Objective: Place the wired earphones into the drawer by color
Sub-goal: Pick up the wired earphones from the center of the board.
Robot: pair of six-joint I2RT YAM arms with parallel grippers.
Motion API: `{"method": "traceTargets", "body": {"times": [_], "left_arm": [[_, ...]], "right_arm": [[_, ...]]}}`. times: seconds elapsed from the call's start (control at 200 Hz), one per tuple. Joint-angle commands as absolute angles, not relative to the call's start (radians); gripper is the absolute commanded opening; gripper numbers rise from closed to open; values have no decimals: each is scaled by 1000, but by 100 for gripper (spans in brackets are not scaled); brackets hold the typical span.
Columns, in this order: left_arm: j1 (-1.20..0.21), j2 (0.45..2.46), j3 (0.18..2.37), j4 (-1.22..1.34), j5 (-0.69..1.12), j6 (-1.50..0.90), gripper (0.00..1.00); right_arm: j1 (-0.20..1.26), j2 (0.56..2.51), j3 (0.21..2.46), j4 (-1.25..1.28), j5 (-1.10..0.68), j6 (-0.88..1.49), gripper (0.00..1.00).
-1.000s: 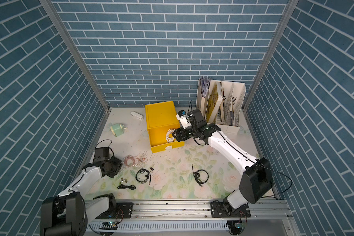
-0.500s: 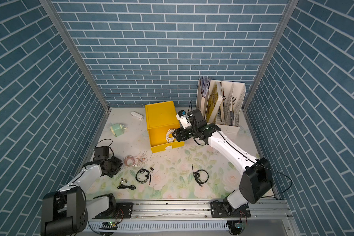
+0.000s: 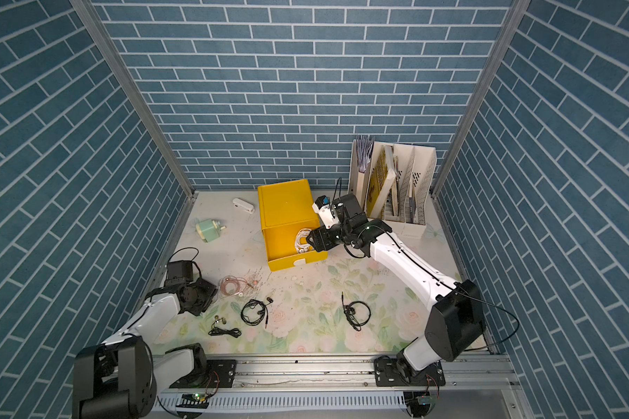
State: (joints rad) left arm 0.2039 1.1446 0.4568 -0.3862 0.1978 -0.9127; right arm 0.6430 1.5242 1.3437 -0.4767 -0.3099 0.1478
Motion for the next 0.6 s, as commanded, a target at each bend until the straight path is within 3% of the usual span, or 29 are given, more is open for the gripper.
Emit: {"method": "traceTargets", "body": {"times": [0.0,0.595], "left_arm": [[210,1178,484,-407,172,-917,40],[213,1368,558,-459,131,-768,37]], "right_arm": [[643,1534,1323,-456,-302,106,74],[641,1557,1299,-423,-309,78,74]]}}
